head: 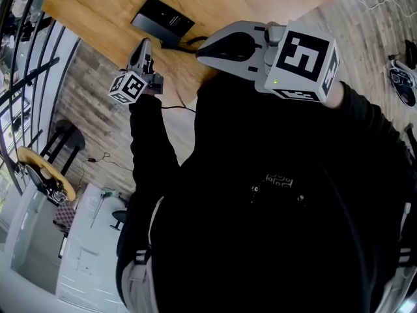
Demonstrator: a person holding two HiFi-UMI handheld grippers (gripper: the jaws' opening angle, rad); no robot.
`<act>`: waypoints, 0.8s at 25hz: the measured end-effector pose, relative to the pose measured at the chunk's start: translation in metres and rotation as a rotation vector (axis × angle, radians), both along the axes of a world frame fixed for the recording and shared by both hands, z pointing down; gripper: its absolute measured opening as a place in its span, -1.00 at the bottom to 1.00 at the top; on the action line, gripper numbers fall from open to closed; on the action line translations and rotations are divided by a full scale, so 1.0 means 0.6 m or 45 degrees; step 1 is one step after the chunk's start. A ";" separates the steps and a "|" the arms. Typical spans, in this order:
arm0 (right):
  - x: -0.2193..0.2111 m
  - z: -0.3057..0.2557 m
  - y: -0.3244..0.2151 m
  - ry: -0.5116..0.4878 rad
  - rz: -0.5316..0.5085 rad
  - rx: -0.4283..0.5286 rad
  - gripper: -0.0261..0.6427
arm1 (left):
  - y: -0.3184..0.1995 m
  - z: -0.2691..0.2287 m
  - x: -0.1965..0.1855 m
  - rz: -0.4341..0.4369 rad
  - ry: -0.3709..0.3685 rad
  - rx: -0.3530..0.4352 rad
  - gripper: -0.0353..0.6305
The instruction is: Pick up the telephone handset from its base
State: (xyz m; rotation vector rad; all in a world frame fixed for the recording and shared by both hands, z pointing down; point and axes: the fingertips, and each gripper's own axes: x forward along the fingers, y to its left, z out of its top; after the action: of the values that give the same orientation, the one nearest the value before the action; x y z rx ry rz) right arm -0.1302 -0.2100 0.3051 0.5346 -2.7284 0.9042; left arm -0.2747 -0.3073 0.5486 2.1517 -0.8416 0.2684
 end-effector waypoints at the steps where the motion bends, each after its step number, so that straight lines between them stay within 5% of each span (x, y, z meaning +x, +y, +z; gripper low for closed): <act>1: 0.006 0.000 -0.001 0.002 0.010 -0.002 -0.88 | 0.000 0.006 0.003 0.006 0.002 -0.006 -0.88; 4: 0.009 0.002 -0.001 0.007 0.018 -0.010 -0.88 | 0.003 0.023 0.008 0.046 0.012 -0.026 -0.67; 20: -0.004 0.015 0.003 0.030 0.034 -0.037 -0.88 | 0.000 0.112 -0.019 0.101 0.050 -0.146 -0.34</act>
State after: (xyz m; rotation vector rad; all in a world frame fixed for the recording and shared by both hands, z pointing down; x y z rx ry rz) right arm -0.1326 -0.2081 0.3142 0.5739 -2.6886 0.9367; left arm -0.2863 -0.3074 0.6158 2.0792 -0.7027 0.3064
